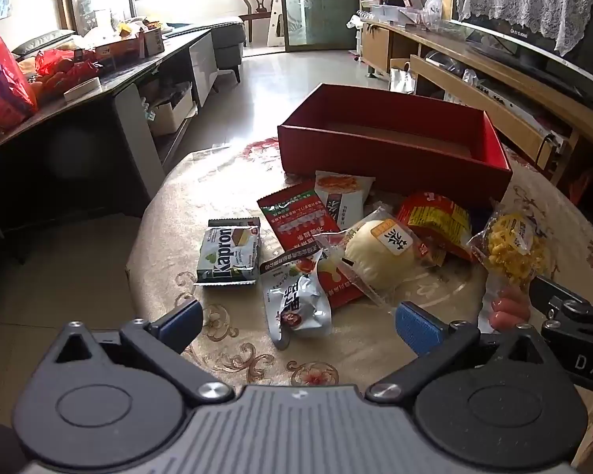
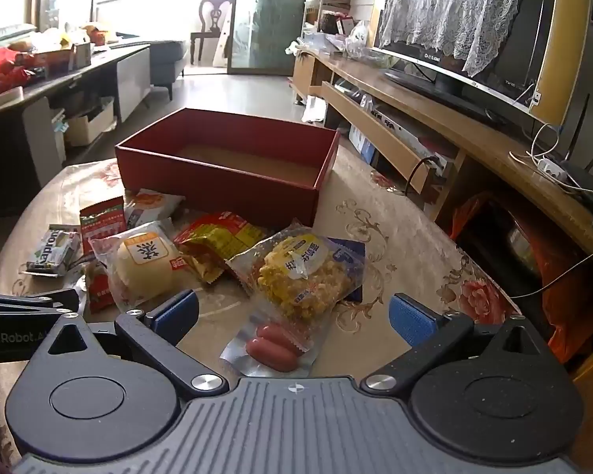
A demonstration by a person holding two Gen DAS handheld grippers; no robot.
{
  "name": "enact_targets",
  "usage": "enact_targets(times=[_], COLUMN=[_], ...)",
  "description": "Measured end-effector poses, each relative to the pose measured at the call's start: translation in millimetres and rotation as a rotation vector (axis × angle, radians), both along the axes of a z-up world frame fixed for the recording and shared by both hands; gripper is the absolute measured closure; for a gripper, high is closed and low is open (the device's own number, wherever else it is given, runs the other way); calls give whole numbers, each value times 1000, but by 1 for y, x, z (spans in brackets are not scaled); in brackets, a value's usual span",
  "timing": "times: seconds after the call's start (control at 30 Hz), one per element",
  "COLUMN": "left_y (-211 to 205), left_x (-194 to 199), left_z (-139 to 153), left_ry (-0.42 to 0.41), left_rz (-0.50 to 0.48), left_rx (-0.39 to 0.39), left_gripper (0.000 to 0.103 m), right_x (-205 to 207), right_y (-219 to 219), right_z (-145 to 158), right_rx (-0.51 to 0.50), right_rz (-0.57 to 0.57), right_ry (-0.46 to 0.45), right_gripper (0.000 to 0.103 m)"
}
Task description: Organize snacks
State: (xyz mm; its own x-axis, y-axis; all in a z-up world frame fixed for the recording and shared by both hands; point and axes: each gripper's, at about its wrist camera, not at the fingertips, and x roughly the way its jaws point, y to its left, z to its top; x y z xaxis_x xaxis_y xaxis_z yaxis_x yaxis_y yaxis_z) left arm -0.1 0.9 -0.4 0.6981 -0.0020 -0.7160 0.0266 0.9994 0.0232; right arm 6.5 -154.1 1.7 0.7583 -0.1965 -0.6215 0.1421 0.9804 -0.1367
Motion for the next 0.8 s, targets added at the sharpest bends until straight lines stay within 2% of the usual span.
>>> enact_targets(times=[0.37, 0.8], left_y=[-3, -6], left_x=[3, 3], left_z=[-6, -10], left_ry=[32, 38], left_rz=[-6, -12], left_rx=[25, 32], left_gripper=[0, 0], right_x=[2, 3], right_y=[3, 2], right_z=[-12, -9], right_rx=[-13, -21], right_rz=[-2, 4], right_ry=[20, 55], right_gripper=[0, 0])
